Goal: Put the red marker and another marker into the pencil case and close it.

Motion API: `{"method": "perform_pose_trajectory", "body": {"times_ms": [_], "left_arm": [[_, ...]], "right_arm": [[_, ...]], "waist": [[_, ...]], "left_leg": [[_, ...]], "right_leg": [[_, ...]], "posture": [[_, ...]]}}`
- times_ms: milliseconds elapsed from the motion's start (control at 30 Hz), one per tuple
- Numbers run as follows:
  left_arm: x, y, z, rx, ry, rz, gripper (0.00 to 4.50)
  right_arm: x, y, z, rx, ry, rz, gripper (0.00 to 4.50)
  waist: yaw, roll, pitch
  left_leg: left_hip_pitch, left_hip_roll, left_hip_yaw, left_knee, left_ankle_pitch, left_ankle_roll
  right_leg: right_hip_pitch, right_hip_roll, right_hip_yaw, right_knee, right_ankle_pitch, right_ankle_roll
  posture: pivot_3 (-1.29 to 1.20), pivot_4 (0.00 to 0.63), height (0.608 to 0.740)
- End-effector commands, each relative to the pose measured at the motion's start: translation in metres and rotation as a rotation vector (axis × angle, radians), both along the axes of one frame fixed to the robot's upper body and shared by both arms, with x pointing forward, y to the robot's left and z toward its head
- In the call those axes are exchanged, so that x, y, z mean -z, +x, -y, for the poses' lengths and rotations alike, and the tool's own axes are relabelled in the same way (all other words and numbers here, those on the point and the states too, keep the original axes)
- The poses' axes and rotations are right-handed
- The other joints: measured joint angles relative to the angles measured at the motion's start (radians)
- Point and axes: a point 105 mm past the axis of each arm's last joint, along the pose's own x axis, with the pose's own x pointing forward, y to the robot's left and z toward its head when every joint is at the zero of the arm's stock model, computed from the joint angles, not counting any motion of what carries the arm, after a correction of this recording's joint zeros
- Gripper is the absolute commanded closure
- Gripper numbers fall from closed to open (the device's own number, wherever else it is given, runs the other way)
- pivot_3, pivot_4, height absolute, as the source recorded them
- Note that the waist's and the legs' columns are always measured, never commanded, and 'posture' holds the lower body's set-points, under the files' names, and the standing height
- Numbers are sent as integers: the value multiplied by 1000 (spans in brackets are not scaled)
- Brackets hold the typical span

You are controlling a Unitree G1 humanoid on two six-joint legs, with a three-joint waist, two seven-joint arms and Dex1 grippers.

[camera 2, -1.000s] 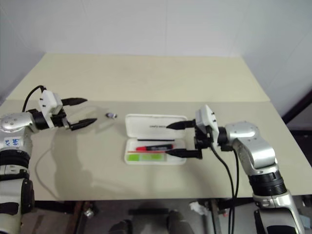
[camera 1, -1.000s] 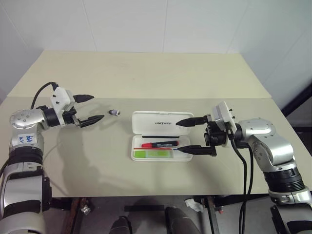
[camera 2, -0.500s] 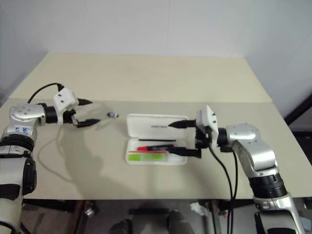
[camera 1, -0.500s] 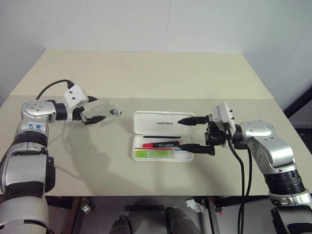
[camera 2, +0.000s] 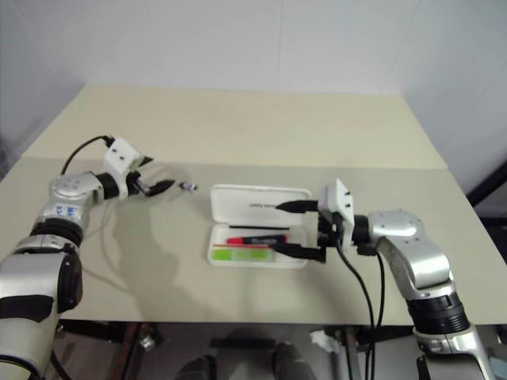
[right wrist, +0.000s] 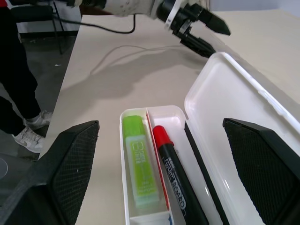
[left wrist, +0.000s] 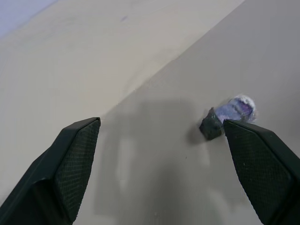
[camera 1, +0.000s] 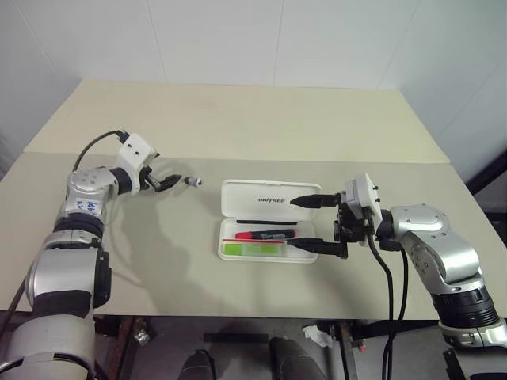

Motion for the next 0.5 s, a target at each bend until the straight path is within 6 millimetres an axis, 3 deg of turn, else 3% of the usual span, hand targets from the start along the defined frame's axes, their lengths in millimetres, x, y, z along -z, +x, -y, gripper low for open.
{"method": "perform_pose_trajectory", "body": {"times_ms": [33, 300, 500], "left_arm": [[-6, 2, 10, 15, -75, 68, 0], [1, -3, 41, 133, -234, 97, 0], [14, -1, 40, 88, -243, 55, 0]], "right_arm": [[-13, -2, 0, -17, 6, 47, 16], [-15, 1, -3, -31, 3, 54, 16], [-13, 0, -2, -32, -1, 49, 16]], "waist": [[0, 0, 0], [-1, 0, 0], [-1, 0, 0]], "left_leg": [[0, 0, 0, 0, 0, 0], [0, 0, 0, 2, 0, 0], [0, 0, 0, 2, 0, 0]], "right_leg": [[0, 0, 0, 0, 0, 0], [0, 0, 0, 1, 0, 0], [0, 0, 0, 1, 0, 0]], "posture": [[0, 150, 740], [0, 150, 740], [0, 150, 740]]}}
